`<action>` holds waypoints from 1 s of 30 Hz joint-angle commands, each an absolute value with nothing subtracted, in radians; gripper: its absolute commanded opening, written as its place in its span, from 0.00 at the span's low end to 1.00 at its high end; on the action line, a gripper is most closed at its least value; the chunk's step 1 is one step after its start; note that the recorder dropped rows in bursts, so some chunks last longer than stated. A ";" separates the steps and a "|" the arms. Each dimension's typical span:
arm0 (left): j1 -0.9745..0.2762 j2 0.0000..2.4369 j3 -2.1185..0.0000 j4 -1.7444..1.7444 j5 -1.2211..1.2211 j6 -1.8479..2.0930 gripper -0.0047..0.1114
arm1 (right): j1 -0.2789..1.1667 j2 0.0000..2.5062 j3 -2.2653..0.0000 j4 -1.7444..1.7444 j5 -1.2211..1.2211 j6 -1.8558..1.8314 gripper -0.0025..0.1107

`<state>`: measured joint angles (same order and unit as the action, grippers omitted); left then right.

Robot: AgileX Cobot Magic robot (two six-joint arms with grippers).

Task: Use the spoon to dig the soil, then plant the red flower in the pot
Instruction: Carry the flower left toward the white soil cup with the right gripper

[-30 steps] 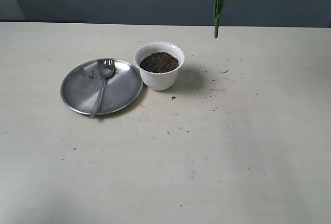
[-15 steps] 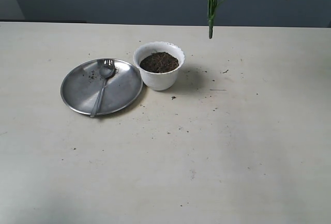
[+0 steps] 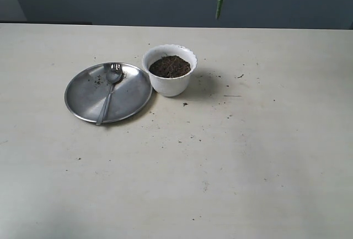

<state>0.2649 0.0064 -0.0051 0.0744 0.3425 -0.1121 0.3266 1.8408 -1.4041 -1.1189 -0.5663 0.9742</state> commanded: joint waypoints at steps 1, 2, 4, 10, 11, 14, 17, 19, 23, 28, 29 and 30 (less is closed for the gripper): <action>0.258 0.000 0.000 0.064 0.336 -0.112 0.04 | 0.328 1.867 -1.400 -1.017 -0.578 0.896 0.02; 0.258 0.000 0.000 0.064 0.336 -0.112 0.04 | 0.328 1.870 -1.400 -1.001 -0.582 0.880 0.02; 0.258 0.000 0.000 0.064 0.336 -0.112 0.04 | 0.328 1.877 -1.400 -0.951 -0.585 0.854 0.02; 0.258 0.000 0.000 0.064 0.336 -0.112 0.04 | 0.328 1.882 -1.400 -0.872 -0.576 0.780 0.02; 0.258 0.000 0.000 0.064 0.336 -0.112 0.04 | 0.328 1.882 -1.400 -0.864 -0.576 0.776 0.02; 0.258 0.000 0.000 0.064 0.336 -0.112 0.04 | 0.328 1.886 -1.400 -0.836 -0.570 0.755 0.02; 0.258 0.000 0.000 0.064 0.336 -0.112 0.04 | 0.328 1.893 -1.400 -0.844 -0.555 0.757 0.02; 0.258 0.000 0.000 0.064 0.336 -0.112 0.04 | 0.332 1.895 -1.400 -0.867 -0.537 0.757 0.02; 0.258 0.000 0.000 0.064 0.336 -0.112 0.04 | 0.339 1.895 -1.400 -0.926 -0.510 0.778 0.02; 0.258 0.000 0.000 0.064 0.336 -0.112 0.04 | 0.339 1.899 -1.400 -1.127 -0.496 0.944 0.02; 0.258 0.000 0.000 0.064 0.336 -0.112 0.04 | 0.339 1.899 -1.400 -1.164 -0.496 0.964 0.02; 0.258 0.000 0.000 0.064 0.336 -0.112 0.04 | 0.339 1.899 -1.400 -1.189 -0.496 0.987 0.02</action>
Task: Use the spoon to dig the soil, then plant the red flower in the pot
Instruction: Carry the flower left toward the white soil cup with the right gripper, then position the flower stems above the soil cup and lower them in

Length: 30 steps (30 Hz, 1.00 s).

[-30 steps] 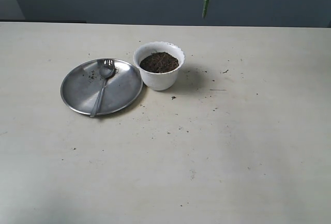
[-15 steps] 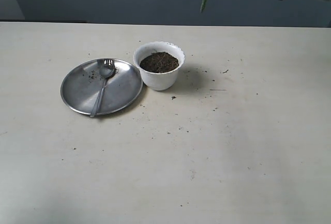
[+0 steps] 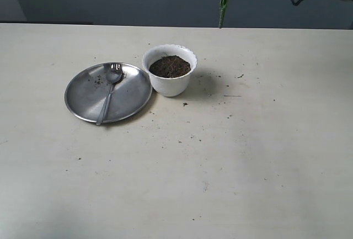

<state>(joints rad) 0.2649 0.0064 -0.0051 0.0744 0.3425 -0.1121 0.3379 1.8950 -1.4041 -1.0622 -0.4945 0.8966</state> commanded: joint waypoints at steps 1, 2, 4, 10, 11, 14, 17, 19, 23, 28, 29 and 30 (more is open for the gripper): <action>0.258 0.000 0.000 0.064 0.336 -0.112 0.04 | 0.339 1.899 -1.400 -1.222 -0.496 1.015 0.02; 0.258 0.000 0.000 0.064 0.336 -0.112 0.04 | 0.339 1.899 -1.400 -1.254 -0.499 1.048 0.02; 0.258 0.000 0.000 0.064 0.336 -0.112 0.04 | 0.339 1.900 -1.400 -1.306 -0.515 1.087 0.02; 0.258 0.000 0.000 0.064 0.336 -0.112 0.04 | 0.339 1.902 -1.400 -1.328 -0.549 1.118 0.02; 0.258 0.000 0.000 0.064 0.336 -0.112 0.04 | 0.339 1.902 -1.400 -1.336 -0.548 1.118 0.02; 0.258 0.000 0.000 0.064 0.336 -0.112 0.04 | 0.339 1.902 -1.400 -1.381 -0.570 1.126 0.02; 0.258 0.000 0.000 0.064 0.336 -0.112 0.04 | 0.339 1.912 -1.400 -1.387 -0.611 1.124 0.02; 0.258 0.000 0.000 0.064 0.336 -0.112 0.04 | 0.339 1.925 -1.400 -1.387 -0.615 1.114 0.02; 0.258 0.000 0.000 0.064 0.336 -0.112 0.04 | 0.339 1.950 -1.400 -1.387 -0.637 1.079 0.02; 0.258 0.000 0.000 0.064 0.336 -0.112 0.04 | 0.339 1.981 -1.402 -1.289 -0.708 0.956 0.02; 0.258 0.000 0.000 0.064 0.336 -0.112 0.04 | 0.337 1.981 -1.402 -1.263 -0.720 0.927 0.02; 0.258 0.000 0.000 0.064 0.336 -0.112 0.04 | 0.337 1.981 -1.402 -1.238 -0.735 0.892 0.02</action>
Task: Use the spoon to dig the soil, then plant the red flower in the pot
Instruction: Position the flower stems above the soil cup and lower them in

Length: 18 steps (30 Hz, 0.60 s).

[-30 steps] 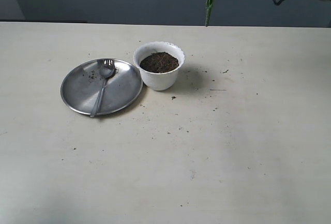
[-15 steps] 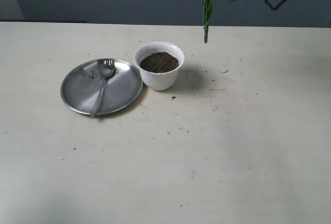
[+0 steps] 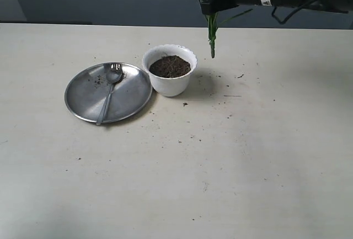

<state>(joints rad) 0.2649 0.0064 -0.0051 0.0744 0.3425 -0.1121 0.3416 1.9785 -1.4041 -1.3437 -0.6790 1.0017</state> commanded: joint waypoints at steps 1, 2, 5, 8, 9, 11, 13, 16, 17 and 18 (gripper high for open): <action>0.258 0.000 0.000 0.064 0.336 -0.112 0.04 | 0.337 1.981 -1.402 -1.210 -0.753 0.863 0.02; 0.258 0.000 0.000 0.064 0.336 -0.112 0.04 | 0.337 1.981 -1.402 -1.186 -0.771 0.841 0.02; 0.258 0.000 0.000 0.064 0.336 -0.112 0.04 | 0.337 1.981 -1.402 -1.147 -0.810 0.803 0.02; 0.258 0.000 0.000 0.064 0.336 -0.112 0.04 | 0.337 1.981 -1.402 -1.126 -0.835 0.778 0.02; 0.258 0.000 0.000 0.064 0.336 -0.112 0.04 | 0.337 1.981 -1.402 -1.120 -0.849 0.771 0.02; 0.258 0.000 0.000 0.064 0.336 -0.112 0.04 | 0.337 1.981 -1.402 -1.110 -0.872 0.758 0.02; 0.258 0.000 0.000 0.064 0.336 -0.112 0.04 | 0.337 1.981 -1.402 -1.110 -0.894 0.758 0.02; 0.258 0.000 0.000 0.064 0.336 -0.112 0.04 | 0.337 1.990 -1.406 -1.108 -0.903 0.751 0.02; 0.258 0.000 0.000 0.064 0.336 -0.112 0.04 | 0.337 1.998 -1.411 -1.110 -0.899 0.751 0.02; 0.258 0.000 0.000 0.064 0.336 -0.112 0.04 | 0.337 2.004 -1.416 -1.112 -0.894 0.751 0.02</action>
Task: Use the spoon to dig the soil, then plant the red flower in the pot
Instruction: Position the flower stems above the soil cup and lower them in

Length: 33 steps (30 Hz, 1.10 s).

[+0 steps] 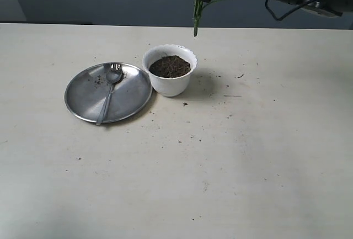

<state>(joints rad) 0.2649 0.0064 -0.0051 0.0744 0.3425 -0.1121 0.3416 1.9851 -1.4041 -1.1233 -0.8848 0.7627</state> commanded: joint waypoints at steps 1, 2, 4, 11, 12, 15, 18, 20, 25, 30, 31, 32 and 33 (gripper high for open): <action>0.258 0.000 0.000 0.064 0.336 -0.112 0.04 | 0.337 2.012 -1.420 -1.112 -0.892 0.751 0.02; 0.258 0.000 0.000 0.064 0.336 -0.112 0.04 | 0.337 2.020 -1.428 -1.110 -0.897 0.753 0.02; 0.258 0.000 0.000 0.064 0.336 -0.112 0.04 | 0.337 2.033 -1.445 -1.114 -0.905 0.758 0.02; 0.258 0.000 0.000 0.064 0.336 -0.112 0.04 | 0.337 2.093 -1.608 -1.202 -0.921 0.863 0.02; 0.258 0.000 0.000 0.064 0.336 -0.112 0.04 | 0.337 2.117 -1.644 -1.264 -0.928 0.902 0.02; 0.258 0.000 0.000 0.064 0.336 -0.112 0.04 | 0.333 2.162 -1.685 -1.280 -0.978 0.952 0.02; 0.258 0.000 0.000 0.064 0.336 -0.112 0.04 | 0.309 2.200 -1.702 -1.284 -1.050 0.979 0.02; 0.258 0.000 0.000 0.064 0.336 -0.112 0.04 | 0.300 2.214 -1.702 -1.288 -1.094 0.985 0.02; 0.258 0.000 0.000 0.064 0.336 -0.112 0.04 | 0.302 2.256 -1.707 -1.288 -1.162 0.988 0.02; 0.258 0.000 0.000 0.064 0.336 -0.112 0.04 | 0.306 2.262 -1.718 -1.308 -1.181 0.997 0.02; 0.258 0.000 0.000 0.064 0.336 -0.112 0.04 | 0.311 2.262 -1.720 -1.314 -1.185 0.997 0.02; 0.258 0.000 0.000 0.064 0.336 -0.112 0.04 | 0.315 2.262 -1.720 -1.317 -1.187 0.997 0.02; 0.258 0.000 0.000 0.064 0.336 -0.112 0.04 | 0.321 2.262 -1.720 -1.319 -1.187 0.997 0.02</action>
<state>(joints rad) 0.2649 0.0064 -0.0051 0.0744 0.3425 -0.1121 0.3100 2.2660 -1.7101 -1.3145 -1.1639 0.9932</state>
